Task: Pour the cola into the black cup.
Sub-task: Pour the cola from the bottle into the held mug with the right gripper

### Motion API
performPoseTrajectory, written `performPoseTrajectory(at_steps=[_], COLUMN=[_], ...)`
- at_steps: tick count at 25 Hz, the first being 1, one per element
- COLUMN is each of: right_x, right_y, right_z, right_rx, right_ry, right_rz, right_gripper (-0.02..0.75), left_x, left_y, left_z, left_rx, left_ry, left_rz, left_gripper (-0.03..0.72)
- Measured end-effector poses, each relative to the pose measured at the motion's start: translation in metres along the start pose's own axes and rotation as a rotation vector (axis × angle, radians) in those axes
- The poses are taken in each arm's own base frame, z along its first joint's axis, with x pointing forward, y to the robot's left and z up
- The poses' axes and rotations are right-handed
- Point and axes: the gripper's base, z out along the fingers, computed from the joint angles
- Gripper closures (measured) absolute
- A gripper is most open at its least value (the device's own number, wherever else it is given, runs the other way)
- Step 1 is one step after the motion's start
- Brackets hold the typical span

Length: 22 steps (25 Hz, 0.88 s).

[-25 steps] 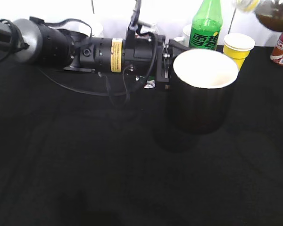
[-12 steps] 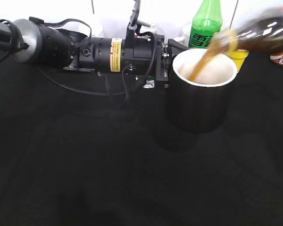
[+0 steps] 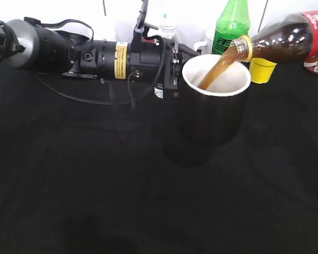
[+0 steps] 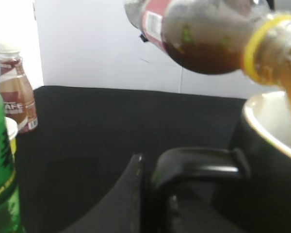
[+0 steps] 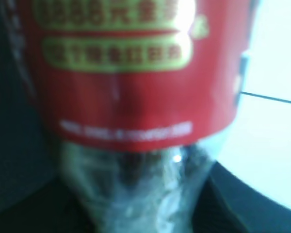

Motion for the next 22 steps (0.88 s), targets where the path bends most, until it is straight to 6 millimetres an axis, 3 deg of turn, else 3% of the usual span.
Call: performPoseTrajectory(at_steps=[13,20,22], right_x=[-0.0001,-0.0024,-0.0016], right_y=[-0.0008,-0.0023,-0.0054], right_z=[-0.0001,-0.0001,-0.0003], right_rx=[0.003,0.016,0.038], right_ry=[-0.001,-0.029,-0.029], right_rz=[0.036,0.228,0.474], right_gripper=[0.368,0.368,0.368], left_x=[0.0025,0.0048,0.0048], left_y=[-0.0001,0.0004,0.0004], left_z=[0.0003,0.0006,0.0006], left_rx=[0.006,0.005,0.005], left_ry=[0.01,0.016,0.016], left_rz=[-0.007,-0.01,-0.01], left_gripper=[0.647,0.647,0.647])
